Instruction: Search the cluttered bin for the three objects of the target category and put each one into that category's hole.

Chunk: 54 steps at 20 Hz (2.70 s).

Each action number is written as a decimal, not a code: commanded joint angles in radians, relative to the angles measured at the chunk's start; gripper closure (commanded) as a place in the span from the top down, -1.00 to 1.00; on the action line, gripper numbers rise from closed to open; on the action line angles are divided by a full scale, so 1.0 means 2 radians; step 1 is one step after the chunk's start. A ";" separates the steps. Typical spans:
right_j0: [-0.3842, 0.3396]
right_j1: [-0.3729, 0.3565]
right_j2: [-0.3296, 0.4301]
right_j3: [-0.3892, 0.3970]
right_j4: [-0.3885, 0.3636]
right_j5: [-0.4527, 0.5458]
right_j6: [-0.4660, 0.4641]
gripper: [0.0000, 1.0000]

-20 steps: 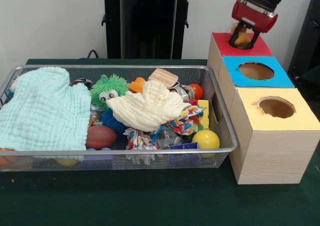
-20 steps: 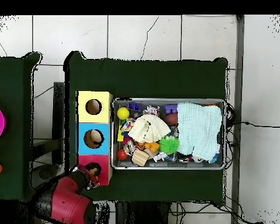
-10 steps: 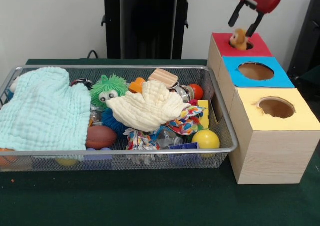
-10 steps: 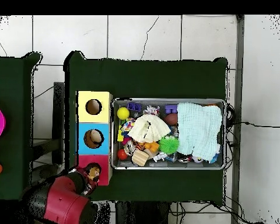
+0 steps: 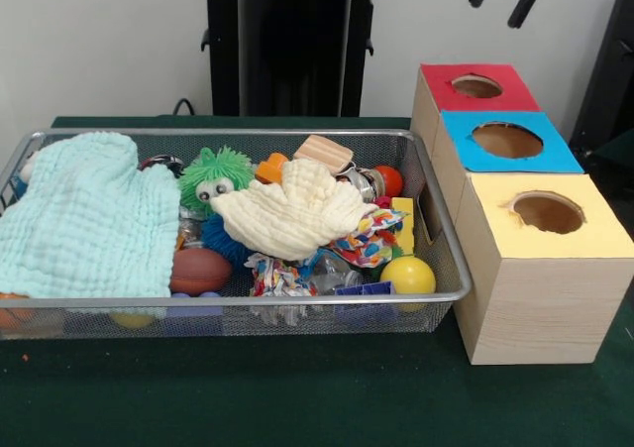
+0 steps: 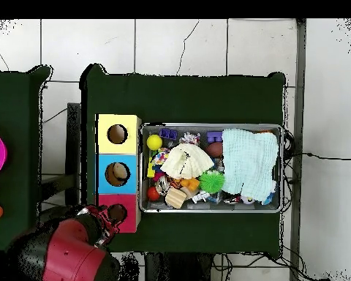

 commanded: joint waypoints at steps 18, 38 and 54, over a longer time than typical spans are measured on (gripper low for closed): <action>-0.363 -0.106 0.333 0.124 -0.187 -0.304 -0.065 1.00; -0.604 -0.102 0.515 0.095 -0.441 -0.325 -0.030 1.00; -0.649 -0.082 0.568 0.046 -0.510 -0.288 -0.038 1.00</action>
